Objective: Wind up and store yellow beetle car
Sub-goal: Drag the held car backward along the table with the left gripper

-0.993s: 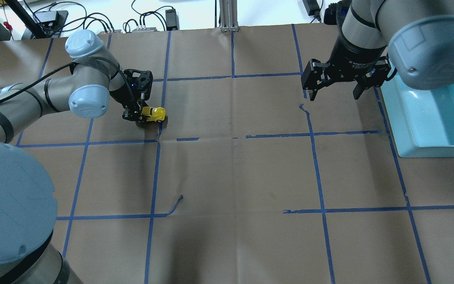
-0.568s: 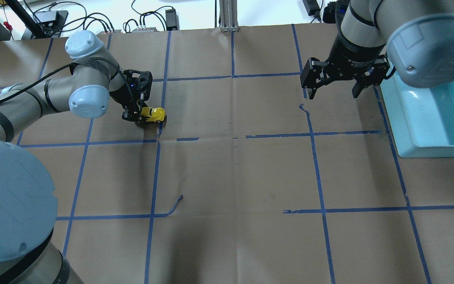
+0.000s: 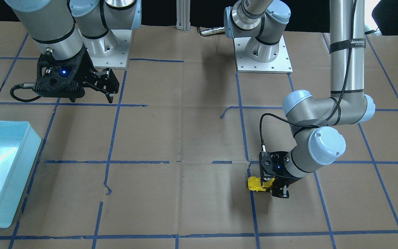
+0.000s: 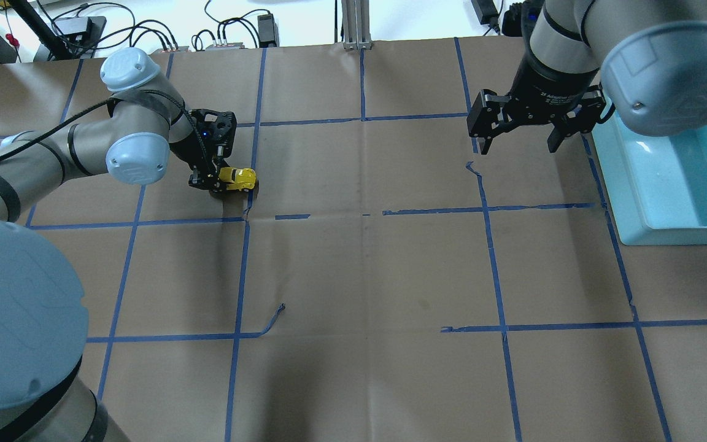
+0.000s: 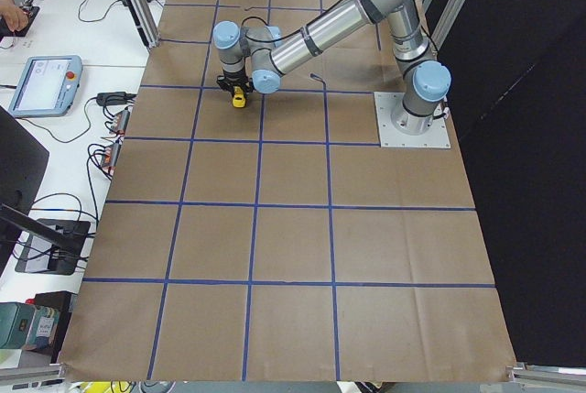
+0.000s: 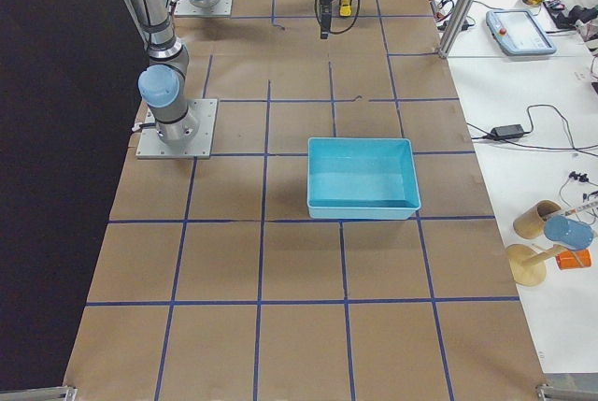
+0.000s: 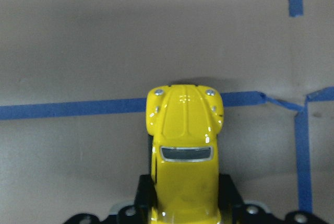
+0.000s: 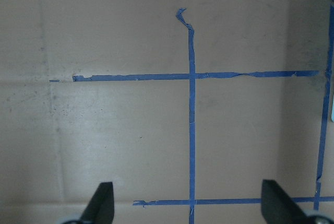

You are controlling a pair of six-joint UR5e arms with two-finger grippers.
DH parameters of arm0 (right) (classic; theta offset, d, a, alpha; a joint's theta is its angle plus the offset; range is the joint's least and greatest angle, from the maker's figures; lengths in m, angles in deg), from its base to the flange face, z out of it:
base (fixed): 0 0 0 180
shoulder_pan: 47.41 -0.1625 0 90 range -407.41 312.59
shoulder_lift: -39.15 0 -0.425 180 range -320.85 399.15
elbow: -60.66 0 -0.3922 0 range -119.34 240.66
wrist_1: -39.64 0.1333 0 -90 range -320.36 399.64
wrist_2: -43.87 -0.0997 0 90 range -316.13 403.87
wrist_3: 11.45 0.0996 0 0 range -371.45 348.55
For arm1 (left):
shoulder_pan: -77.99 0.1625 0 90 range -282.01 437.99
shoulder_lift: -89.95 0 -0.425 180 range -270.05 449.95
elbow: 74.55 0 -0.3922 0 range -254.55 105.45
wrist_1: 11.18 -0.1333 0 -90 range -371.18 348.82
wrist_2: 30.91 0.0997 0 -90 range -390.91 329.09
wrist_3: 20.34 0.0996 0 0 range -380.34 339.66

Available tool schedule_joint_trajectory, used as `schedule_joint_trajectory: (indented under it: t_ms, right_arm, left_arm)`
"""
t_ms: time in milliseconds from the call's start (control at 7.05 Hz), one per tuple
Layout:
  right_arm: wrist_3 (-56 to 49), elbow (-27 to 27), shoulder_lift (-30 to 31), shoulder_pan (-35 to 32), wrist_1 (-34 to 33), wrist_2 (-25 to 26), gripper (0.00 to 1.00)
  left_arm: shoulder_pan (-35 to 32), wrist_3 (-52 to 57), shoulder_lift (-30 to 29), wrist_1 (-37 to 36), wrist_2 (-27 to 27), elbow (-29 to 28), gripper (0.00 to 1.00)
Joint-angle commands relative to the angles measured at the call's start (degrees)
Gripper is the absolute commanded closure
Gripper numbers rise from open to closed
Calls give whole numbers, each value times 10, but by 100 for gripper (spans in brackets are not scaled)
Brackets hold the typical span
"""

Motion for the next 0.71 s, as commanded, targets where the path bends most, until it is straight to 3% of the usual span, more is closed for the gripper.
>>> schedule_joint_trajectory:
  t_ms: [0,568]
  right_arm:
    - [1,0,0,-1,-1,0,0]
    - [1,-3,-6,-1,-1,0,0]
  left_arm:
    - [10,2,-3,0,-1,-3,100]
    - [16,1,-6,0,0,-1,100]
